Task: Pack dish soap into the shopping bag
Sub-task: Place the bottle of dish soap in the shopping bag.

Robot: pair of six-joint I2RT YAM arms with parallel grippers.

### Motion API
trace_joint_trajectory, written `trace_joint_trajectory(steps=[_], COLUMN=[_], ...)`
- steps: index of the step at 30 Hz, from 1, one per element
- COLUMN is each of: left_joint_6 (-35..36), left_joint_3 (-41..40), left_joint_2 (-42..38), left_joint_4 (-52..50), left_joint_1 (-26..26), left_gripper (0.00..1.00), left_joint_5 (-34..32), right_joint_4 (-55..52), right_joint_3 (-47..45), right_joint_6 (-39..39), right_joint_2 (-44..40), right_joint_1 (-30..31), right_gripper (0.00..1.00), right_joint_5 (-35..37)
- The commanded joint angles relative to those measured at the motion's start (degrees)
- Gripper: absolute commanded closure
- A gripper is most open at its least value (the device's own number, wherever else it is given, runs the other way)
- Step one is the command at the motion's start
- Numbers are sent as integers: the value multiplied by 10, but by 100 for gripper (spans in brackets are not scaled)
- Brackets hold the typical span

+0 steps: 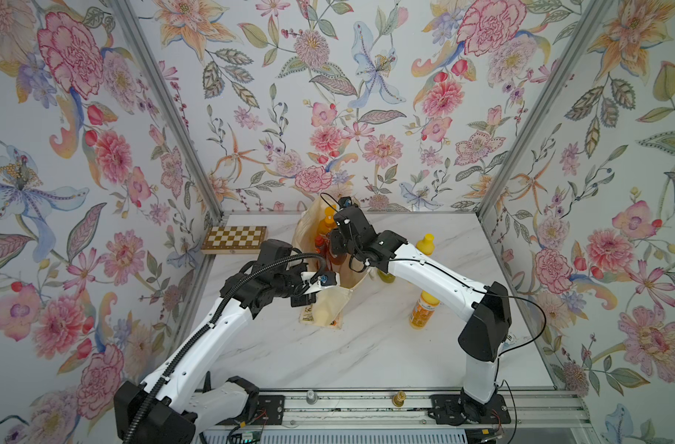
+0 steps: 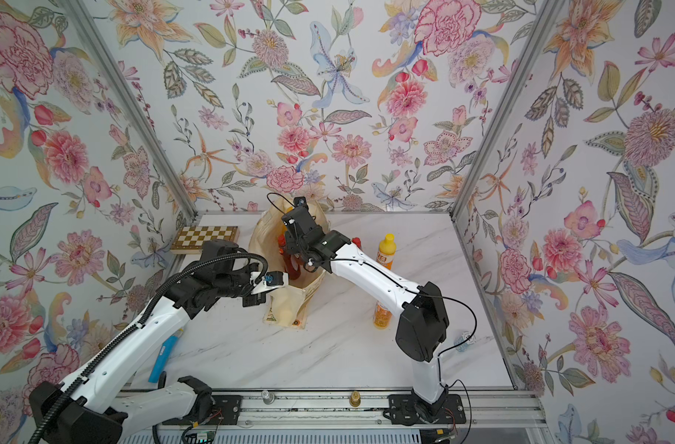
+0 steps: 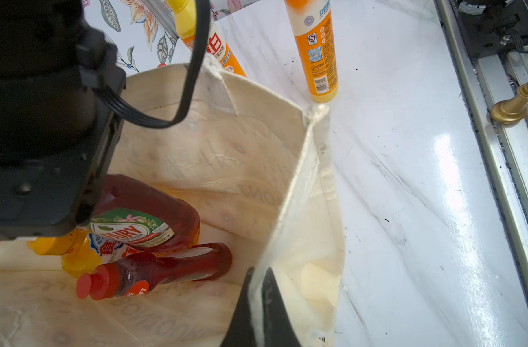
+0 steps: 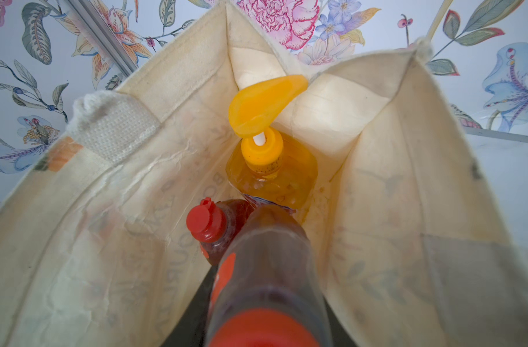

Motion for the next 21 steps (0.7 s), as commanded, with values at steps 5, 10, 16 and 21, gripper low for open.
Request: trace_joint_trajectory(steps=[5, 10, 16, 21], left_joint_6=[9, 9, 9, 11], left_joint_3=[0, 4, 10, 17], left_joint_2=[10, 5, 1, 1], left_joint_4=[-55, -64, -75, -88], left_joint_1=[3, 3, 3, 3], left_gripper=[100, 100, 100, 100], left_joint_5=[-16, -15, -14, -14], right_joint_4=[89, 105, 111, 112], right_joint_3=[3, -18, -31, -37], right_joint_6=[23, 32, 45, 51], right_joint_2=[12, 17, 31, 47], right_joint_1=[-1, -8, -19, -27], right_gripper=[100, 100, 100, 100], right_joint_5=[36, 39, 35, 28])
